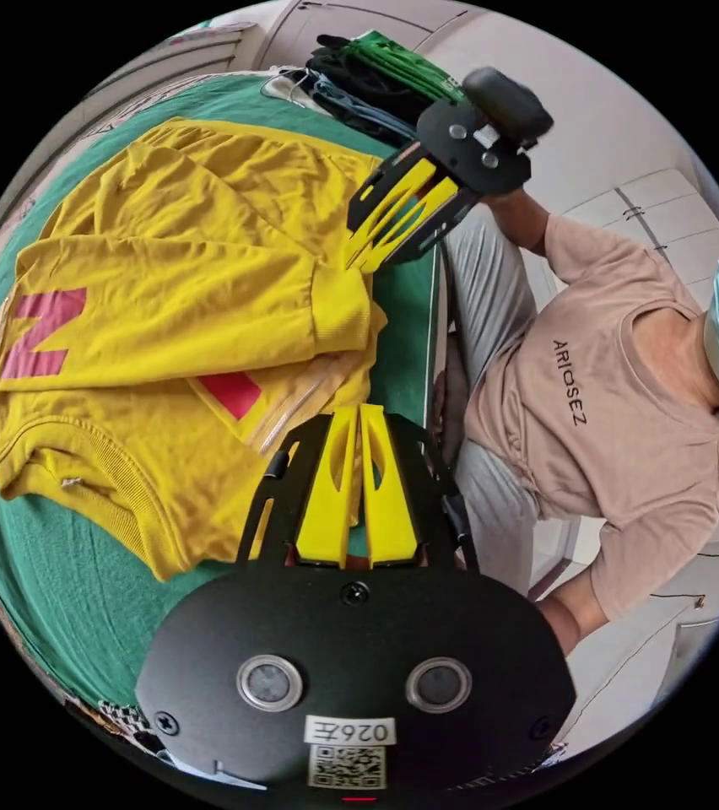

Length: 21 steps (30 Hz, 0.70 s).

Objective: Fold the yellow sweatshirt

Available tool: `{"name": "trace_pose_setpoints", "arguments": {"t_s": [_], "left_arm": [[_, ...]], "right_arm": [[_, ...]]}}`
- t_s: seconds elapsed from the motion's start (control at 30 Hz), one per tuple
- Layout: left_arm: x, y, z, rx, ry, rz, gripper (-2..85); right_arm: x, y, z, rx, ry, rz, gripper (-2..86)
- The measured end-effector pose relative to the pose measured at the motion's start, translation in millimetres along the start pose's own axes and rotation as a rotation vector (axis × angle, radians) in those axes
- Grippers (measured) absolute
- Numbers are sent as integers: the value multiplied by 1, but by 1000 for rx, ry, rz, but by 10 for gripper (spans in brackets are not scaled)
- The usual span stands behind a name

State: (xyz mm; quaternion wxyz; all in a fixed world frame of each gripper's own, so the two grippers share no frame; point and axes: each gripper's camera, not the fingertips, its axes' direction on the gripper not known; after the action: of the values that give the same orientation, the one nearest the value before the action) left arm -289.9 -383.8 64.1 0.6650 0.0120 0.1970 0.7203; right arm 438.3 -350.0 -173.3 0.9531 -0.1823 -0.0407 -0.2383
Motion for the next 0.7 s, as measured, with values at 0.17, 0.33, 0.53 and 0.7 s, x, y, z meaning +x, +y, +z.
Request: {"name": "trace_pose_setpoints", "arguments": {"t_s": [0.17, 0.33, 0.53, 0.7], "left_arm": [[-27, 48, -37, 106, -153, -33, -9], [-168, 77, -99, 325, -186, -286, 0], [-329, 135, -123, 610, -265, -496, 100], [-417, 166, -93, 603, -203, -577, 55]], "right_arm": [[76, 55, -39, 196, -177, 82, 19], [259, 44, -25, 318, -225, 385, 45], [439, -12, 53, 381, -270, 625, 58], [521, -37, 120, 378, -352, 747, 25]]}}
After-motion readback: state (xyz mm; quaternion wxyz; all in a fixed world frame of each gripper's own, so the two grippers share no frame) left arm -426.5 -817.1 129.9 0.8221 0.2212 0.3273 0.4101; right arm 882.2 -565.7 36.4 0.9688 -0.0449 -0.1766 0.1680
